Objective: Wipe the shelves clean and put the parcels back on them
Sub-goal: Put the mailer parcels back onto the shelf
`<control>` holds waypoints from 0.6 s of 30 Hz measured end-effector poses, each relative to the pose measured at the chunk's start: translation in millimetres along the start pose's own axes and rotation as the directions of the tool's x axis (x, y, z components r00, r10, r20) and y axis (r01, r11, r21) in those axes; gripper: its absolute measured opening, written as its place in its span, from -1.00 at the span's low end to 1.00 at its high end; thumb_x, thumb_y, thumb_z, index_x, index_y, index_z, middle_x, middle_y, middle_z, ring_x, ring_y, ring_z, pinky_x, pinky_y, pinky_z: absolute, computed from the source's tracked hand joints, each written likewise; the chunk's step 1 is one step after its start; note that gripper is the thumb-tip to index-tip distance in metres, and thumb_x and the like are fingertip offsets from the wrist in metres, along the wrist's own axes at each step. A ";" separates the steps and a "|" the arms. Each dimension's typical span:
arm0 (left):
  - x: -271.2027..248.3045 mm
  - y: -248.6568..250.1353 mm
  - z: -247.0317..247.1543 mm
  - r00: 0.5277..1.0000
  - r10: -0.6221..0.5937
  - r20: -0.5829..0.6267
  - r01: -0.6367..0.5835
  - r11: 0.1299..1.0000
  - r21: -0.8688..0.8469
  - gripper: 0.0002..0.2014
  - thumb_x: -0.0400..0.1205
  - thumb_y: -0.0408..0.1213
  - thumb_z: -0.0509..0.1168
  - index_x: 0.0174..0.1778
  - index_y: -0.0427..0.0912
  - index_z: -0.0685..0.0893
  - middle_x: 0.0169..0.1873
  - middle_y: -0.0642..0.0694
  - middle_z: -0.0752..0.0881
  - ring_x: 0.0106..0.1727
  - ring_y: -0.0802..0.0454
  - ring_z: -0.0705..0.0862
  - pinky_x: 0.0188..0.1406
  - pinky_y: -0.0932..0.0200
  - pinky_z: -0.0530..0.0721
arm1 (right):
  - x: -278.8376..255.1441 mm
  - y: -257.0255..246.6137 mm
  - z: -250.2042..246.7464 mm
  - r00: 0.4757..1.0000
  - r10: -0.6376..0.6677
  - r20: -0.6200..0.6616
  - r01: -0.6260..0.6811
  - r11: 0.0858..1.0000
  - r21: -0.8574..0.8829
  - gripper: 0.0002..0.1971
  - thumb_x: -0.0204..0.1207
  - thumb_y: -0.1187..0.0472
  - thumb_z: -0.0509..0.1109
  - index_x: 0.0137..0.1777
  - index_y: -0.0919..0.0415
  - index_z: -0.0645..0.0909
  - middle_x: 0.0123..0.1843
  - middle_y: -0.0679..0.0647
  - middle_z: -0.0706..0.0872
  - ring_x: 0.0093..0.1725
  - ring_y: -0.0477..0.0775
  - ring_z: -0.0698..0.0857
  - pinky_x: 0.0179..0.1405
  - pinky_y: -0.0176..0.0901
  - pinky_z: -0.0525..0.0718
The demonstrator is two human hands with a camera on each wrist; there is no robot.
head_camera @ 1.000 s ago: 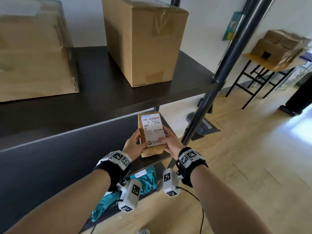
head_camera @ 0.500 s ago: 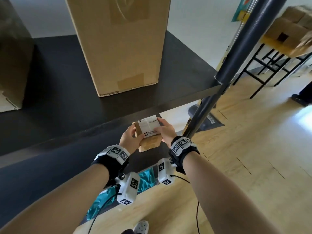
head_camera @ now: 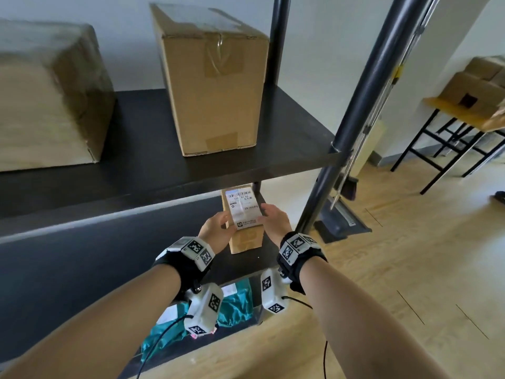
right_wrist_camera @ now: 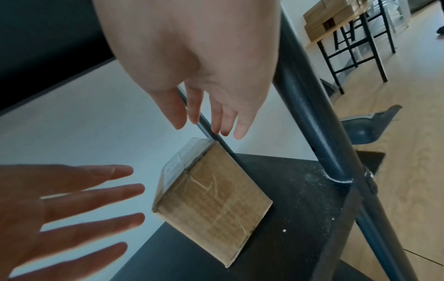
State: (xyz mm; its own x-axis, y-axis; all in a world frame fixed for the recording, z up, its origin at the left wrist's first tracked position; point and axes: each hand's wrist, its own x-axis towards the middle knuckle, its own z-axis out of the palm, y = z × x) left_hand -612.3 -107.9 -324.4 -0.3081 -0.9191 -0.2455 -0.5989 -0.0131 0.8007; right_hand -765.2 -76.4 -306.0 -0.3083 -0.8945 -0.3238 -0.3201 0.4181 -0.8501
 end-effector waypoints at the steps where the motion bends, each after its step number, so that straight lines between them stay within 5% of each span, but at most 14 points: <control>1: -7.3 3.8 -2.7 1.000 0.003 -0.016 -0.003 1.000 -0.005 -0.57 0.64 -0.21 0.28 0.46 -0.10 0.50 0.37 -0.03 0.60 0.34 0.01 0.60 0.24 0.13 0.58 | -5.6 -1.4 -0.5 1.000 -0.018 0.004 0.018 1.000 -0.014 -0.60 0.65 0.32 0.18 0.49 0.19 0.45 0.40 0.07 0.59 0.34 0.05 0.57 0.16 -0.24 0.49; 5: -44.4 14.8 -11.0 0.995 -0.003 -0.096 0.008 0.999 0.052 -0.57 0.67 -0.28 0.24 0.48 -0.18 0.46 0.37 -0.09 0.58 0.41 -0.04 0.54 0.33 0.14 0.47 | -34.2 4.5 3.2 0.997 -0.062 0.045 0.065 0.996 -0.056 -0.61 0.67 0.17 0.19 0.49 0.07 0.43 0.45 0.09 0.58 0.37 0.12 0.59 0.38 -0.02 0.55; 10: -106.7 2.8 -20.2 0.993 0.022 -0.113 0.019 0.937 0.349 -0.57 0.68 -0.21 0.21 0.50 -0.17 0.44 0.41 -0.13 0.56 0.40 -0.05 0.56 0.38 0.12 0.50 | -78.9 10.8 11.0 0.962 -0.198 0.186 0.251 0.911 -0.326 -0.60 0.67 0.25 0.19 0.50 0.26 0.42 0.47 0.22 0.53 0.44 0.23 0.52 0.41 -0.02 0.48; 18: -231.0 -47.0 -23.4 0.969 -0.098 -0.227 0.210 0.810 0.547 -0.60 0.68 -0.23 0.13 0.47 -0.08 0.48 0.37 -0.13 0.59 0.36 -0.14 0.58 0.28 0.09 0.53 | -151.0 34.2 67.6 0.847 -0.307 0.435 0.479 0.796 -0.370 -0.58 0.62 0.25 0.28 0.49 0.21 0.47 0.47 0.18 0.55 0.45 0.20 0.52 0.43 -0.09 0.46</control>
State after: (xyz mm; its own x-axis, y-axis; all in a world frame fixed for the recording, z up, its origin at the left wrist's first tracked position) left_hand -495.7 95.8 -292.6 -0.0723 -0.9786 -0.1927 -0.9544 0.0117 0.2983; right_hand -669.1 62.3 -314.3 0.2268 -0.9546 -0.1932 -0.7342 -0.0372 -0.6779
